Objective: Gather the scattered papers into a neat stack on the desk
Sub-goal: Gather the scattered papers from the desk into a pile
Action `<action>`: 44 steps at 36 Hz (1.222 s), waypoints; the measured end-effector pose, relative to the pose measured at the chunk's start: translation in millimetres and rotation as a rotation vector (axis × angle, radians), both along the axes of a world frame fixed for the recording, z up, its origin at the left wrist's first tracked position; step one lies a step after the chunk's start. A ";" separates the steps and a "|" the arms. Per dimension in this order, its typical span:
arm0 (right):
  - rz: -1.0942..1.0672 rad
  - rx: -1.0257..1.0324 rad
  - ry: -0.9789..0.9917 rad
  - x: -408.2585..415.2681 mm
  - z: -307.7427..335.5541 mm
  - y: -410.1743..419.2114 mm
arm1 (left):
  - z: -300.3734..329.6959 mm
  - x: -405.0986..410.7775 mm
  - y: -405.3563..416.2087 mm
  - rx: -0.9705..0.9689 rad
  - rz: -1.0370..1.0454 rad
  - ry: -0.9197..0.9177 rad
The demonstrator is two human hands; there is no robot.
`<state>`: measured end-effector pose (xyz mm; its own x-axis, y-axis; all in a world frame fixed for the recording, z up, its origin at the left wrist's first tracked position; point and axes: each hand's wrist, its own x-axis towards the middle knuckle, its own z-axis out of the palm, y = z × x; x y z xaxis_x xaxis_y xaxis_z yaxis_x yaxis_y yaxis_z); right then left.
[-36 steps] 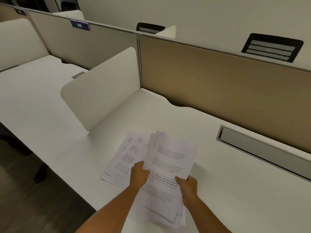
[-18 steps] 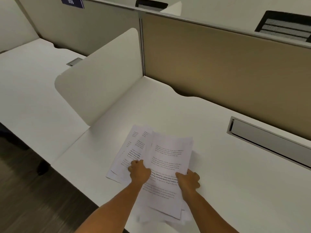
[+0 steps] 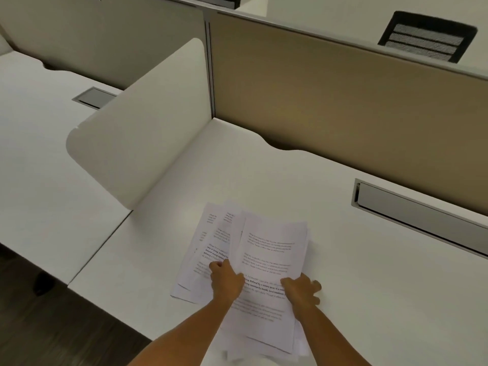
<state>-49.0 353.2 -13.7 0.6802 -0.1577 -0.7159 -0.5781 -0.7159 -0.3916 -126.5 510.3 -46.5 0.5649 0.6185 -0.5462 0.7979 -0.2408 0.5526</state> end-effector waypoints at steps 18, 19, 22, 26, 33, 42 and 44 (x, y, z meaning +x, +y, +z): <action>-0.219 0.391 -0.006 11.7 -9.1 -6.2 | 15.6 -3.9 12.4 -0.239 0.127 -0.213; -0.217 0.396 -0.008 11.9 -9.3 -7.9 | 15.1 -5.0 14.7 -0.263 0.104 -0.226; -0.204 0.385 -0.046 9.0 -5.5 -8.8 | 14.1 -7.8 19.0 -0.339 0.021 -0.249; -0.212 0.412 -0.074 6.9 -4.3 -7.5 | 17.0 -10.0 18.2 -0.450 0.015 -0.249; -0.261 0.484 -0.107 7.7 3.1 -9.9 | 24.1 -8.4 23.5 -0.578 0.104 -0.360; -0.327 0.767 -0.041 20.3 18.6 6.3 | 52.4 -0.1 68.4 -0.570 0.128 -0.458; -0.335 0.788 -0.023 20.2 19.3 15.6 | 55.3 -0.4 79.5 -0.506 0.117 -0.455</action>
